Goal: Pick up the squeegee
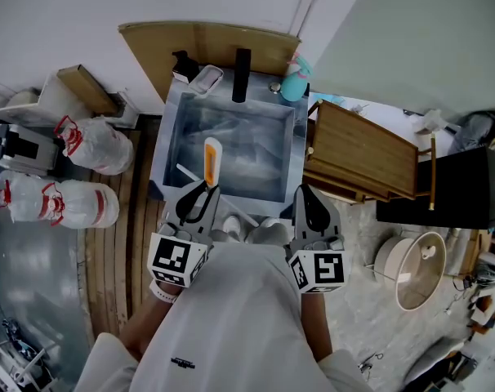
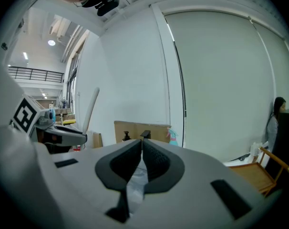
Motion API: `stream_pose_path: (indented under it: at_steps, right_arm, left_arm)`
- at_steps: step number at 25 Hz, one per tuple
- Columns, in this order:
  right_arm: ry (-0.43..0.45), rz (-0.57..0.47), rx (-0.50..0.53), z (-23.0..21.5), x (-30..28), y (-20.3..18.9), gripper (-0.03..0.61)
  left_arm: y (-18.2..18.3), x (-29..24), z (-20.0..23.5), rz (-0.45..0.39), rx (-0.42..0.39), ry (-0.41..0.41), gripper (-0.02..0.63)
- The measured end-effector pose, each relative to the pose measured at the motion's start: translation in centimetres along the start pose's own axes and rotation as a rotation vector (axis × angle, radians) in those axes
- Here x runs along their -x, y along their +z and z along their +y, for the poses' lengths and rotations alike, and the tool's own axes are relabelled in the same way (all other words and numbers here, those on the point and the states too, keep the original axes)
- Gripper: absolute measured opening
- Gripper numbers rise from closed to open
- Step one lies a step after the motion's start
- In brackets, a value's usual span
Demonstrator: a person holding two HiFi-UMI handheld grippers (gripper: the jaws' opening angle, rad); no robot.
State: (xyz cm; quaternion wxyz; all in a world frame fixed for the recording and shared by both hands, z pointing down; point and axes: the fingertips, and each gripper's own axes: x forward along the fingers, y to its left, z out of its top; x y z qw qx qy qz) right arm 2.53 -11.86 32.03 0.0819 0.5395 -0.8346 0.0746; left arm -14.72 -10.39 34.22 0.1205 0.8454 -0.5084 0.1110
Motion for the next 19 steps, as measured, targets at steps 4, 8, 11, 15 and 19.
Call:
stream_pose_path:
  at_steps: [4, 8, 11, 15, 19]
  right_arm:
    - [0.001, -0.004, 0.003, 0.07, -0.09, 0.26, 0.008]
    - [0.006, -0.005, 0.008, 0.19, -0.12, 0.35, 0.008]
    - [0.007, -0.001, 0.012, 0.33, -0.14, 0.29, 0.008]
    - [0.008, 0.0, 0.012, 0.37, -0.18, 0.28, 0.008]
    - [0.009, -0.002, 0.017, 0.46, -0.26, 0.35, 0.008]
  left_arm:
    - [0.11, -0.01, 0.24, -0.005, -0.001, 0.003, 0.064]
    - [0.17, 0.01, 0.44, -0.008, -0.006, 0.008, 0.064]
    - [0.09, 0.08, 0.58, -0.009, 0.0, 0.009, 0.064]
    - [0.01, 0.09, 0.52, -0.008, 0.0, 0.007, 0.064]
    - [-0.13, -0.02, 0.4, -0.008, -0.013, 0.001, 0.064]
